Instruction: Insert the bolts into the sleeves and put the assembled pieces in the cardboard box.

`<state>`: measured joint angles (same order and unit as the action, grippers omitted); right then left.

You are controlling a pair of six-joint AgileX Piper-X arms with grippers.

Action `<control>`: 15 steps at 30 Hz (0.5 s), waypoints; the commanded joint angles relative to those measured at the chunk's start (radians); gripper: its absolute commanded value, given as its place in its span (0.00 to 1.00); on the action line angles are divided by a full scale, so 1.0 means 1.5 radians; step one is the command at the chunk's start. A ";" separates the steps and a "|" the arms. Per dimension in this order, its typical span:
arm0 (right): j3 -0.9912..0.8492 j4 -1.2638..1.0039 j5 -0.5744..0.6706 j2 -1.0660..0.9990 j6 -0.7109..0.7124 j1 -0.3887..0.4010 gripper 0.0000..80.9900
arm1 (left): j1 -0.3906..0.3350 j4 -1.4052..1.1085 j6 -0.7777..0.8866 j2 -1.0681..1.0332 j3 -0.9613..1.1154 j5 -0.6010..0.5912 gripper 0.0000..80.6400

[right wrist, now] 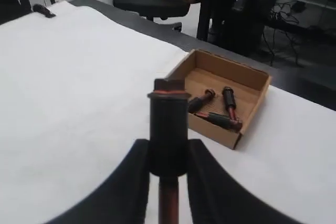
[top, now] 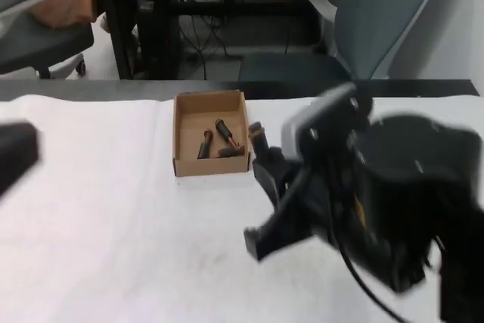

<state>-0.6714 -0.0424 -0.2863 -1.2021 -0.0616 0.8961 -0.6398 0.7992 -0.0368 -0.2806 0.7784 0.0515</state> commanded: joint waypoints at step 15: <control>-0.539 0.216 0.180 -0.463 0.061 -0.188 0.01 | 0.000 0.022 0.066 0.024 -0.045 0.025 0.02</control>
<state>-1.3828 0.2425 -0.0708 -1.8367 0.0194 0.6273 -0.6398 0.8352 0.0557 -0.2505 0.7117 0.0806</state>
